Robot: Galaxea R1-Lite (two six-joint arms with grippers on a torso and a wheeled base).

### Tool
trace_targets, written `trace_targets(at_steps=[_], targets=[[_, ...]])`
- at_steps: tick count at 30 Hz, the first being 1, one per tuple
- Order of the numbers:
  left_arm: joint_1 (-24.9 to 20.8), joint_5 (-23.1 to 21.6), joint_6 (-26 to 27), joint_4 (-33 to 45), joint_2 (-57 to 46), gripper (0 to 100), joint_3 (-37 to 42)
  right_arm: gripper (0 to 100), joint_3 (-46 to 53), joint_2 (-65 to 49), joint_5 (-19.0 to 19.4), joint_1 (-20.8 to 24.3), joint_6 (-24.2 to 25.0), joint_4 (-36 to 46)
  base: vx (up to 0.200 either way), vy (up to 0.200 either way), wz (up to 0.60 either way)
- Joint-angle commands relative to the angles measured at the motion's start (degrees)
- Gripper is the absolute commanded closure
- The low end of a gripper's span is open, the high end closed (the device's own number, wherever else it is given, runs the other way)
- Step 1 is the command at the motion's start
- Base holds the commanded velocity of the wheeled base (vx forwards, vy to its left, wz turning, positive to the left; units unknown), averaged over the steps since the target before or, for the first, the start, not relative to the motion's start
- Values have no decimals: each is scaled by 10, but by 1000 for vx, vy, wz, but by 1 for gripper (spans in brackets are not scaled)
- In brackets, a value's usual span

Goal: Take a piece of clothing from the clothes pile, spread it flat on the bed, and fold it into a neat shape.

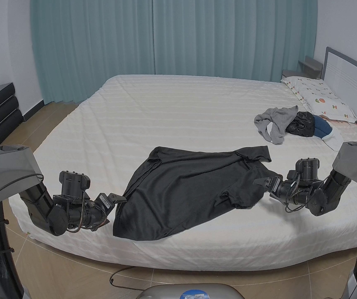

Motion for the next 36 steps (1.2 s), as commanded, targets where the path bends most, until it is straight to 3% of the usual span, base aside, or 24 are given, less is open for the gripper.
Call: trace_targets(at_steps=[1, 22, 36], targets=[[0, 0, -1, 0, 0, 0, -1, 0, 38, -2, 15, 6, 0, 0, 0, 0, 0], [0, -1, -1, 0, 0, 0, -1, 0, -9, 38, 15, 6, 2, -2, 0, 0, 0], [0, -1, -2, 0, 0, 0, -1, 0, -44, 49, -4, 29, 0, 7, 0, 0, 0]])
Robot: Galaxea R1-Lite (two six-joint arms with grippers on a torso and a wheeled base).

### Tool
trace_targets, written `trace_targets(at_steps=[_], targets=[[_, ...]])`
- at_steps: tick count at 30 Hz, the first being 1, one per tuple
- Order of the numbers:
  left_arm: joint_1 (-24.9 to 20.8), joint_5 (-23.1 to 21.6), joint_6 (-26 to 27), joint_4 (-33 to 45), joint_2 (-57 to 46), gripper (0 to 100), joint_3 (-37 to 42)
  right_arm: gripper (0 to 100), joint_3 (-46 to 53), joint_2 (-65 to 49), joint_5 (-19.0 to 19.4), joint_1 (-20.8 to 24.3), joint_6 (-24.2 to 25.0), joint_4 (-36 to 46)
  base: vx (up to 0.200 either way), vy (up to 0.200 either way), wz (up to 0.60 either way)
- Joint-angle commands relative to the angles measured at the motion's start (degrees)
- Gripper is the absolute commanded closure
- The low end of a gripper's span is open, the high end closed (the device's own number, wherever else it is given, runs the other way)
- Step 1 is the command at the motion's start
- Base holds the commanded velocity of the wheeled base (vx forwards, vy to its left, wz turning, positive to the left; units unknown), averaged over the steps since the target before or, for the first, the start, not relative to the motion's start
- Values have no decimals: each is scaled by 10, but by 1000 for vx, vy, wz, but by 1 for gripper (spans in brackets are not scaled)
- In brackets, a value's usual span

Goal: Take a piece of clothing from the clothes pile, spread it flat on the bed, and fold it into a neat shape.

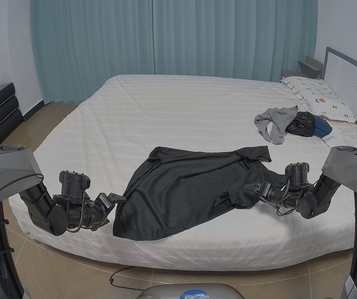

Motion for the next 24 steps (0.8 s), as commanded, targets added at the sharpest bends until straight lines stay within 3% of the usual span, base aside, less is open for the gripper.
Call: trace_targets(at_steps=[1, 8, 9, 24], targets=[[0, 0, 0, 0, 0, 0, 0, 0, -11, 3, -12, 8, -2, 7, 0, 0, 0], [1, 0, 0, 0, 0, 0, 0, 0, -29, 4, -22, 14, -4, 42, 0, 0, 0], [1, 0, 0, 0, 0, 0, 0, 100, -29, 4, -22, 14, -4, 42, 0, 0, 0], [3, -1, -1, 0, -1, 0, -1, 100, -15, -33, -39, 10, -7, 80, 0, 0, 0]])
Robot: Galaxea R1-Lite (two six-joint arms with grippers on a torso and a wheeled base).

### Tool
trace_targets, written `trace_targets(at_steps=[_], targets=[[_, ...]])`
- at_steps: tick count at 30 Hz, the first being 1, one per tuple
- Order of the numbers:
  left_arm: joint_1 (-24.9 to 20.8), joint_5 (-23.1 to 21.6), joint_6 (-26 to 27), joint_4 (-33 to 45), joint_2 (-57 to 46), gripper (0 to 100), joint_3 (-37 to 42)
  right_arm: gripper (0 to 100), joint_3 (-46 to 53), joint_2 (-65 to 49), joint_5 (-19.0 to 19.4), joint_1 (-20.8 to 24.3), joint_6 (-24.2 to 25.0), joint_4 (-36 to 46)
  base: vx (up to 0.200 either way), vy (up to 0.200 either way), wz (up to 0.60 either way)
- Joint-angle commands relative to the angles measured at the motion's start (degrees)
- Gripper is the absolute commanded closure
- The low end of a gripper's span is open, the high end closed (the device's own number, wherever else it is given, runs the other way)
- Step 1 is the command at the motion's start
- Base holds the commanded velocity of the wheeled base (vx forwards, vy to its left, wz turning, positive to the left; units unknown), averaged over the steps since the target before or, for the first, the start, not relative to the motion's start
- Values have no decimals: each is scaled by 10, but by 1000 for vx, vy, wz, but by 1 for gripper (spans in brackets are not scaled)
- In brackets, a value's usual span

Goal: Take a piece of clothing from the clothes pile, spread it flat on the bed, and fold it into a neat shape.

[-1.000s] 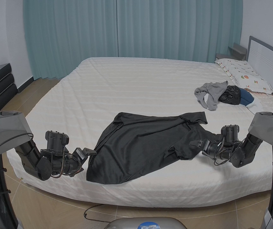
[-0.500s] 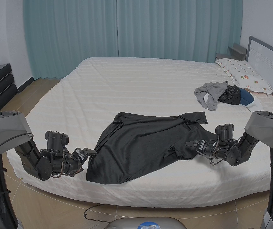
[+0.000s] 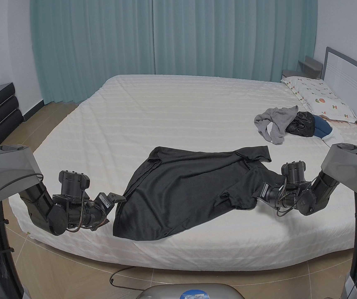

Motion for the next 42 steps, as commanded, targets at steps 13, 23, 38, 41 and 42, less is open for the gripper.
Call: trace_targets(at_steps=[13, 23, 38, 41, 42], targets=[[1, -3, 0, 1, -2, 0, 0, 100, 148, -178, 7, -38, -27, 50, 0, 0, 0], [0, -4, 0, 3, -6, 0, 1, 100, 278, -251, 18, -71, -92, 71, 0, 0, 0], [1, -4, -1, 5, -6, 0, 0, 0, 317, -277, 16, -123, -173, 122, 0, 0, 0], [1, -4, -1, 4, -6, 0, 0, 0, 292, -268, 16, -123, -172, 124, 0, 0, 0], [2, -4, -1, 4, -7, 0, 0, 0, 285, -263, 16, -123, -172, 124, 0, 0, 0]])
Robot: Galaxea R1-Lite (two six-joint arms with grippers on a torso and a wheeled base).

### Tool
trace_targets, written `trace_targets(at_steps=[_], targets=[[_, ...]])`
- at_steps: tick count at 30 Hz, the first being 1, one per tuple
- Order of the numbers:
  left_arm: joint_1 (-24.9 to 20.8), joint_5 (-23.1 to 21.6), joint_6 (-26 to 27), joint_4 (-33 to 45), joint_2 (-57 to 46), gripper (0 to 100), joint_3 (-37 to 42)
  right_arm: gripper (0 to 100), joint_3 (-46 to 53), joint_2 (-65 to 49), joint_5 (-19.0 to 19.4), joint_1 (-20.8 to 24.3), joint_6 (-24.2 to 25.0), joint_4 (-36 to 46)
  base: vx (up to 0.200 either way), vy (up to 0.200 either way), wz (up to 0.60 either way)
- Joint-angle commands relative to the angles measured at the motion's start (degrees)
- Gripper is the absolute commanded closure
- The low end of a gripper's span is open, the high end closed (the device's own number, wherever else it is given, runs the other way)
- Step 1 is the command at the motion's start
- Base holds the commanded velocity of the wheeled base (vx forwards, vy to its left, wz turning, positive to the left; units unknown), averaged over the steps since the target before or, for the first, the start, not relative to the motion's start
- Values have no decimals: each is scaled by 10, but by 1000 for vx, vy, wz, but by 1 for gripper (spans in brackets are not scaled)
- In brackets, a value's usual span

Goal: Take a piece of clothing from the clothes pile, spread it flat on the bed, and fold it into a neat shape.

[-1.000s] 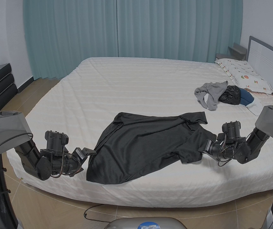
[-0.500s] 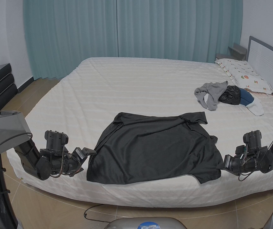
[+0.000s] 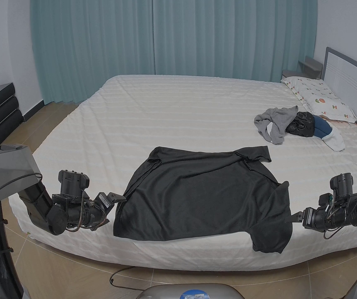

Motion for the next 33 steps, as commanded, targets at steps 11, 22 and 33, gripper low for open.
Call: trace_targets(at_steps=[11, 22, 33], targets=[[16, -6, -4, -5, -33, 0, 2, 0, -150, 102, 2, 49, 80, -9, 0, 0, 0], [26, -9, 1, -5, -30, 0, 9, 0, -124, 141, -95, 77, 182, -129, 0, 0, 0], [26, -10, 0, -5, -38, 0, 9, 0, -63, 162, -82, 77, 178, -276, 164, 0, 0]])
